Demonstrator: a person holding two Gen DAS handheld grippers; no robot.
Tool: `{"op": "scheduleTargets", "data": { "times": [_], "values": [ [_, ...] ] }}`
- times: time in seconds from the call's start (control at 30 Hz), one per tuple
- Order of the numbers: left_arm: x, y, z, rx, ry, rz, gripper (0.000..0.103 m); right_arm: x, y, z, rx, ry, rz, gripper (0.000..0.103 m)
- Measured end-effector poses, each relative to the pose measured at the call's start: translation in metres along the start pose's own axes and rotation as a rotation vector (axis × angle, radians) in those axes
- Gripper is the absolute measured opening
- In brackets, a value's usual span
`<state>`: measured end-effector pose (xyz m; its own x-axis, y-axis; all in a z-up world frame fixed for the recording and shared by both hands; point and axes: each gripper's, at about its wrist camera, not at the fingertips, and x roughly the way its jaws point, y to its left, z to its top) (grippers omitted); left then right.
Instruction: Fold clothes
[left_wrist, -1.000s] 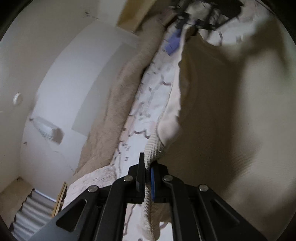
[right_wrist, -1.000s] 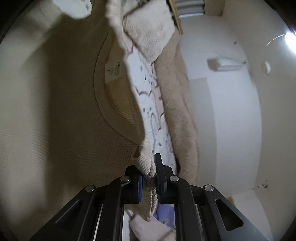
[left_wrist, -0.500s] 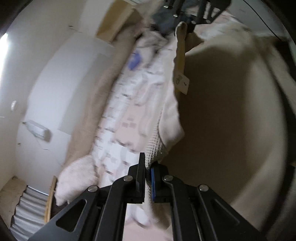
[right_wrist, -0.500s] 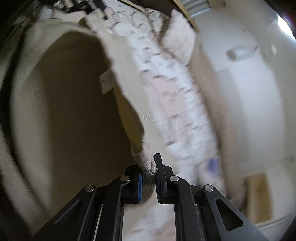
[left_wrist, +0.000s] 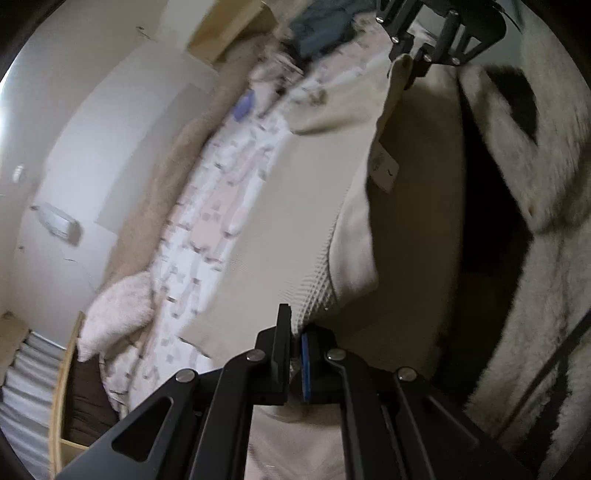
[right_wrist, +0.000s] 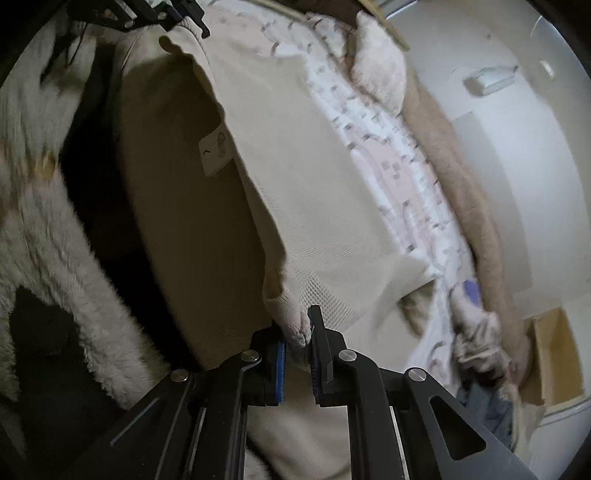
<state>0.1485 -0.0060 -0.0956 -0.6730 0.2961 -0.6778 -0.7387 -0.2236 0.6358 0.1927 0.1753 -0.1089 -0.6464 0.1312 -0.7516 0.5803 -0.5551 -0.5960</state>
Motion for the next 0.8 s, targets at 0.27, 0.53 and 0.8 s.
{"op": "scheduleTargets", "data": {
  "times": [0.27, 0.53, 0.8],
  "values": [
    [0.026, -0.032, -0.017, -0.025, 0.092, -0.188, 0.009, 0.039, 0.025, -0.013, 0.065, 0.075, 0.12, 0.011],
    [-0.006, 0.039, -0.022, -0.361, 0.157, -0.498, 0.048, 0.023, -0.034, -0.025, 0.429, 0.132, 0.432, 0.075],
    [0.001, 0.142, 0.029, -0.606, 0.002, -0.322, 0.062, 0.004, -0.177, -0.025, 0.903, -0.089, 0.373, 0.075]
  ]
}}
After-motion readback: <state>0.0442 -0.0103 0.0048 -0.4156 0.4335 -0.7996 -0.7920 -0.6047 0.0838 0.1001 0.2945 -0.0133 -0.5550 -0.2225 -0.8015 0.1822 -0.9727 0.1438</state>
